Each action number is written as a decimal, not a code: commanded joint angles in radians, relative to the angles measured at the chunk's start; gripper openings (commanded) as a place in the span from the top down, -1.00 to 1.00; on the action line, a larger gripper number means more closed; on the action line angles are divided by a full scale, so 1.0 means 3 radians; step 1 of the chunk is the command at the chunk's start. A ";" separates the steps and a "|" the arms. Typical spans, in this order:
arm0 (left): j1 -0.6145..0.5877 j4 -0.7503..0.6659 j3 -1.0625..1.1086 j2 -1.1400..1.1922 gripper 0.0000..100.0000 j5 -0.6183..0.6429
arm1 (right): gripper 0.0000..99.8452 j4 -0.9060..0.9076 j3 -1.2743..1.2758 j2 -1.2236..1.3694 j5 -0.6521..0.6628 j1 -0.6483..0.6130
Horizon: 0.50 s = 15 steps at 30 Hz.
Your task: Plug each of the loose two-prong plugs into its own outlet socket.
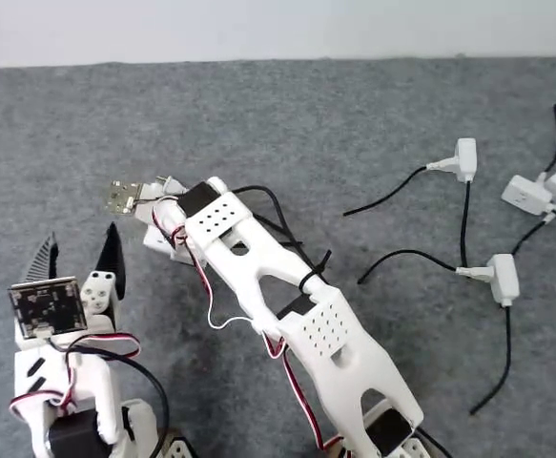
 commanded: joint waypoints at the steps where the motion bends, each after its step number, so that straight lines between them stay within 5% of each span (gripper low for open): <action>1: -0.0205 -0.0005 -0.0141 -0.0010 0.50 0.0051 | 0.98 0.0376 -0.0143 -0.0391 0.0041 0.0008; 15: -0.0199 -0.0020 0.0003 -0.0010 0.50 0.0051 | 0.98 0.1588 -0.0026 -0.1164 0.0281 0.0499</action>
